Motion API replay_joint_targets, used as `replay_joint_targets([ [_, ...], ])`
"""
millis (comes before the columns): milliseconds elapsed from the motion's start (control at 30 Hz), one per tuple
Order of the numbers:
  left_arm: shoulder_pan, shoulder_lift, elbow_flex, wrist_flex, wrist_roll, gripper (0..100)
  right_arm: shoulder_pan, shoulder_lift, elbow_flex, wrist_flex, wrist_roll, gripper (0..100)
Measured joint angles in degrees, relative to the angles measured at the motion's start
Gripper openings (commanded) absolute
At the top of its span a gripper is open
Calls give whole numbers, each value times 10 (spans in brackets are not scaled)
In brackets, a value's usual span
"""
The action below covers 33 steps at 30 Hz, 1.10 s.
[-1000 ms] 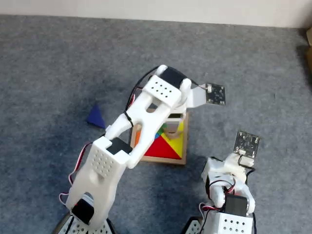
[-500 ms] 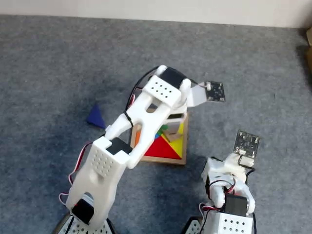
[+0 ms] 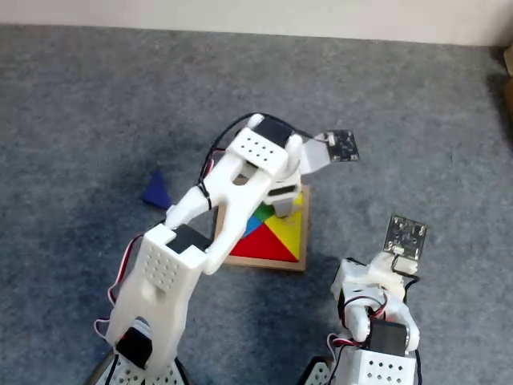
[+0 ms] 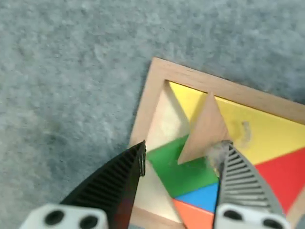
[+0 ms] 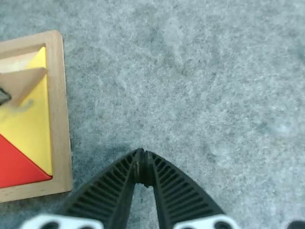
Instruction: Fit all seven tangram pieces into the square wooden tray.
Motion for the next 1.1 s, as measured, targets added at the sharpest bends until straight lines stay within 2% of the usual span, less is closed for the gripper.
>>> replay_joint_targets([
  [400, -26, 31, -33, -40, 2, 245, 0, 0, 0, 0, 0, 6],
  [667, -33, 59, -147, 51, 40, 245, 0, 0, 0, 0, 0, 6],
  [1000, -35, 60, -164, 58, 104, 245, 0, 0, 0, 0, 0, 6],
  [1100, -54, 60, -171, 58, 115, 245, 0, 0, 0, 0, 0, 6],
])
